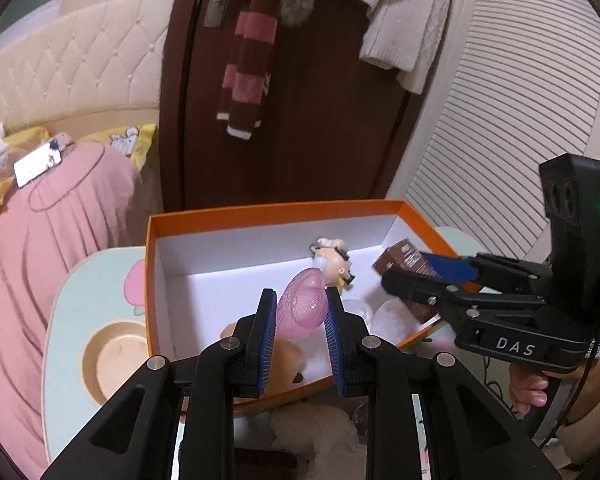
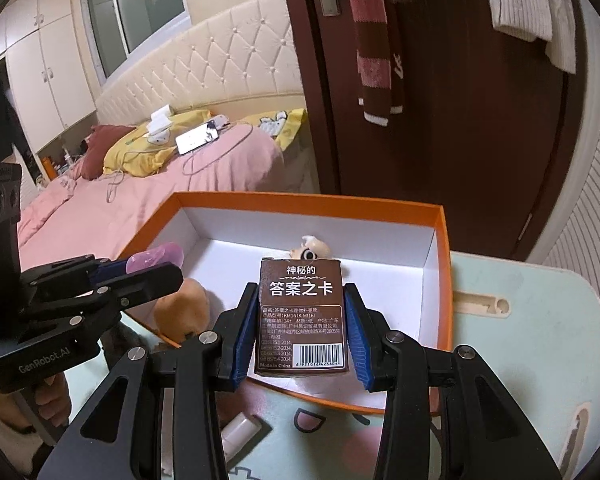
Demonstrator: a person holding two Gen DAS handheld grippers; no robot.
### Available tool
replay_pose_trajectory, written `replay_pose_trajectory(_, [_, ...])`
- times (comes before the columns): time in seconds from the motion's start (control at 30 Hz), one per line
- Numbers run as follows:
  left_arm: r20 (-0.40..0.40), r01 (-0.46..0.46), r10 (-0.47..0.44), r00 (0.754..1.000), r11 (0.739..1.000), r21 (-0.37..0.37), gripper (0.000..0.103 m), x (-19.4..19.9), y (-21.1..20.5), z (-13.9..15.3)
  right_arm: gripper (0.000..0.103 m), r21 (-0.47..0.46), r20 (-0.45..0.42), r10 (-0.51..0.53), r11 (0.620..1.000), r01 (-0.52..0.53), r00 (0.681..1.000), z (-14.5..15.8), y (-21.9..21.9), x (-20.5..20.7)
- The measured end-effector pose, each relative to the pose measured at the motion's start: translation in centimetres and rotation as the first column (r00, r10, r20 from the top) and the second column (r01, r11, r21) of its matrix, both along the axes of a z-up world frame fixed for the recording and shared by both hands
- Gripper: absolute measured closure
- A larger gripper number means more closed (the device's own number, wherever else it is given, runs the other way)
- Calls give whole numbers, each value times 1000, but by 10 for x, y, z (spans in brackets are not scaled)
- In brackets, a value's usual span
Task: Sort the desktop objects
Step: 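Lower the pink heart and card box into the box and open both grippers, then withdraw both grippers from the box back toward the table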
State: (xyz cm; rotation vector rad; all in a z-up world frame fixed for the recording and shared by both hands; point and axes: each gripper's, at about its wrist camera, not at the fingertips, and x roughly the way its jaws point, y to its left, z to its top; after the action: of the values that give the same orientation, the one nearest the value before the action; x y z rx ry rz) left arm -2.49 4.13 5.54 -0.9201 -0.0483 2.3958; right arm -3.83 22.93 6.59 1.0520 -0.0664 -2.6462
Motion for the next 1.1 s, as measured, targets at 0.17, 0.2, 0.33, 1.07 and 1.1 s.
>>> replay_pose_trajectory(0.17, [7, 0, 0, 1000, 1000, 2, 81, -2, 2, -3, 61, 13, -3, -4, 1000, 4, 1000, -2, 2, -1])
replay_pose_trajectory(0.2, [7, -3, 3, 1000, 1000, 8, 80, -3, 1, -3, 61, 12, -4, -6, 1000, 6, 1000, -2, 2, -1])
replay_pose_trajectory(0.33, [-11, 9, -9, 1000, 1000, 21, 64, 2, 3, -1, 60, 1, -9, -12, 1000, 12, 1000, -3, 4, -1])
replay_pose_trajectory(1.07, [-151, -7, 9, 988, 1000, 16, 18, 61, -21, 18, 35, -122, -95, 19, 992, -30, 995, 23, 9, 49])
replay_pose_trajectory(1.1, [-155, -12, 13, 988, 1000, 5, 17, 67, -23, 17, 35, -118, -91, 24, 992, -35, 996, 22, 8, 53])
